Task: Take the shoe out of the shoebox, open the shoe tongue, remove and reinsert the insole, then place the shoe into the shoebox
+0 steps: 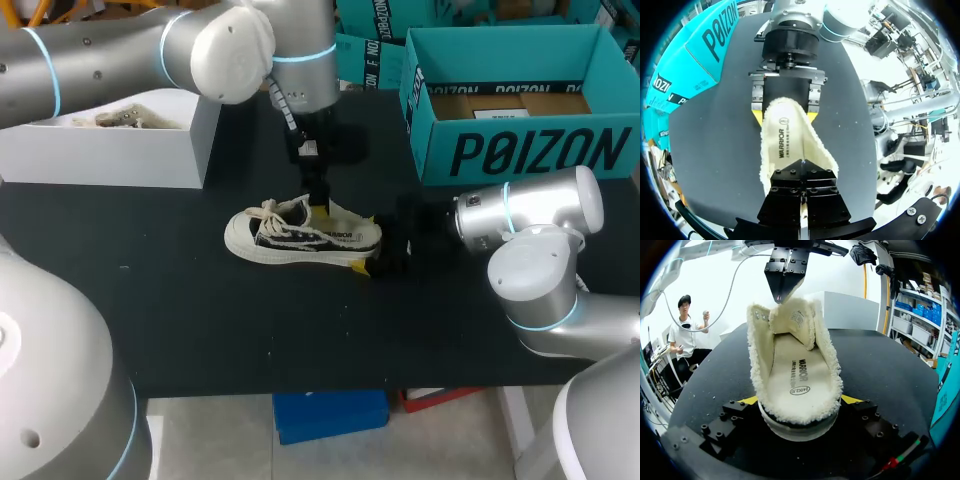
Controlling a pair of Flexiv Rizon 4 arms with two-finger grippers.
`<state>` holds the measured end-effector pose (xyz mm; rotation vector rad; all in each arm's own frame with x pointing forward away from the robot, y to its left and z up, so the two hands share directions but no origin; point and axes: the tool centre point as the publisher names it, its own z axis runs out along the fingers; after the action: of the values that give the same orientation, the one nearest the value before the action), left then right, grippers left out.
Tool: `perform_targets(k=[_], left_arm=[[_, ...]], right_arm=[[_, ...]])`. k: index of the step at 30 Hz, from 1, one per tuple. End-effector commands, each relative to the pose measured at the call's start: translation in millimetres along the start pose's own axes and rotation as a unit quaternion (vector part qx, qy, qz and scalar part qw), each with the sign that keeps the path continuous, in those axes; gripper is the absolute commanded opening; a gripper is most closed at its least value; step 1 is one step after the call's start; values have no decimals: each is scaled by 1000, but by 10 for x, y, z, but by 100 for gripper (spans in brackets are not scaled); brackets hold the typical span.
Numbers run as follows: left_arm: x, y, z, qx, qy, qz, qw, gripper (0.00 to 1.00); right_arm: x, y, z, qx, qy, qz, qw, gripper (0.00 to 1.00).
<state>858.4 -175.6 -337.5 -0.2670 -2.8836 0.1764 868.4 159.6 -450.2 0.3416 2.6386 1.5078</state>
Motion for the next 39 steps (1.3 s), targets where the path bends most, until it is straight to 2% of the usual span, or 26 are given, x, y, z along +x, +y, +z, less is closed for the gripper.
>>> perform_targets(k=[1, 11, 17, 26, 32, 39], left_arm=[[3, -22, -39, -6, 0, 0, 1000, 0], [3, -22, -39, -6, 0, 0, 1000, 0], [80, 14, 122, -5, 10, 7, 1000, 0], [204, 97, 135, -15, 11, -5, 1000, 0], [242, 120, 265, -26, 20, -10, 999, 0], [196, 140, 416, -39, 29, -18, 999, 0]], right_arm=[[-19, -29, 75, 2, -2, 1, 1000, 0], [-19, -29, 75, 2, -2, 1, 1000, 0], [-19, -29, 75, 2, -2, 1, 1000, 0], [-19, -29, 75, 2, -2, 1, 1000, 0], [-19, -29, 75, 2, -2, 1, 1000, 0], [-19, -29, 75, 2, -2, 1, 1000, 0]])
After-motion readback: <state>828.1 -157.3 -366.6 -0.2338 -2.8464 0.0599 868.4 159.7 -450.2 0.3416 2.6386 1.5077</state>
